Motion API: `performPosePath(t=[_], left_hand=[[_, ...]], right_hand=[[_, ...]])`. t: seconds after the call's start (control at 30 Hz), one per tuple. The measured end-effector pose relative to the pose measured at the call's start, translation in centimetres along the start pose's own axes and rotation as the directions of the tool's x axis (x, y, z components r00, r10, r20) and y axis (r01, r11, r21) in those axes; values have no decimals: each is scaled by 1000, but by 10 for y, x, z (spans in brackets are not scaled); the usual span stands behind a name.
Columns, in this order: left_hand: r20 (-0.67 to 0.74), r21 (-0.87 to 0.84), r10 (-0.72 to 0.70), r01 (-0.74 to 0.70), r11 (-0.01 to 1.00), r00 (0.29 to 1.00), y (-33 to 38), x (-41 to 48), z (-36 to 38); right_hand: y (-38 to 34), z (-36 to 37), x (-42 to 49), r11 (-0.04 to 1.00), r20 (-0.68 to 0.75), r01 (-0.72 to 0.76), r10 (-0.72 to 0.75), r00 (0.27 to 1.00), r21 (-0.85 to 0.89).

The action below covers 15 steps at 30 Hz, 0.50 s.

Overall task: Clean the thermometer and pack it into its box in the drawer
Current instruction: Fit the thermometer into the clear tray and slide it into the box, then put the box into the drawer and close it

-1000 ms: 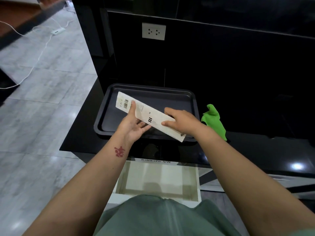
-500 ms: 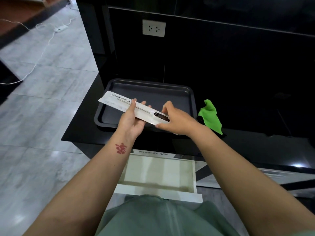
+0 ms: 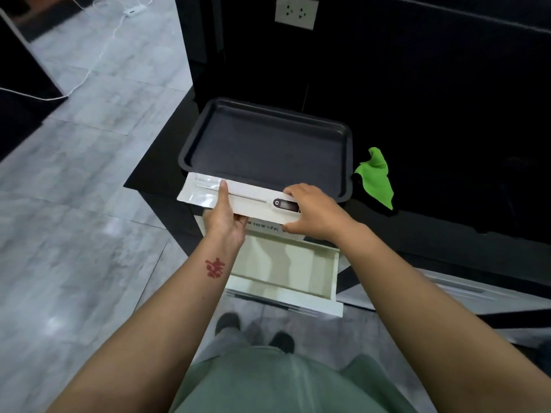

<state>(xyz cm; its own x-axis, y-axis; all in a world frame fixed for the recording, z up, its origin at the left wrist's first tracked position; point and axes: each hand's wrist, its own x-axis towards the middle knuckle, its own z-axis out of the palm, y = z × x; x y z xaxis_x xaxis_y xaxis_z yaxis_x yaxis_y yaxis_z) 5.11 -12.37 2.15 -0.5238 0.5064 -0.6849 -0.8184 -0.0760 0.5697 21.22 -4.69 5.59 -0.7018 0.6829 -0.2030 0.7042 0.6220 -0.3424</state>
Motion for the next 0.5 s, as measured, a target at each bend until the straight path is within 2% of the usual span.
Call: performPosePath(t=[0.13,0.2,0.27,0.3,0.37,0.43,0.5], left_hand=[[-188,130,104,-80,988,977,-5,6,-26],[-225,215,178,-129,968,958,-7,9,-38],[-241,380,275,-171,909,931,-7,11,-53],[-243,510,350,-188,839,905,-8,12,-63],[-153,759,509,-229,609,847,-10,6,-81],[86,907,621,-319,275,779,-12,-3,-99],[349,909,590,-415,-25,728,-16,-5,-116]], right_hand=[[2,16,-20,1000,6,-26,26,1000,-3],[2,23,-28,998,12,-57,57,998,-14],[0,32,-36,996,26,-86,86,996,-16],[-2,39,-40,995,43,-103,104,994,-19],[-4,51,-48,990,72,-138,139,988,-22],[-6,64,-56,984,97,-177,177,979,-11],[-8,77,-64,977,110,-213,210,971,10]])
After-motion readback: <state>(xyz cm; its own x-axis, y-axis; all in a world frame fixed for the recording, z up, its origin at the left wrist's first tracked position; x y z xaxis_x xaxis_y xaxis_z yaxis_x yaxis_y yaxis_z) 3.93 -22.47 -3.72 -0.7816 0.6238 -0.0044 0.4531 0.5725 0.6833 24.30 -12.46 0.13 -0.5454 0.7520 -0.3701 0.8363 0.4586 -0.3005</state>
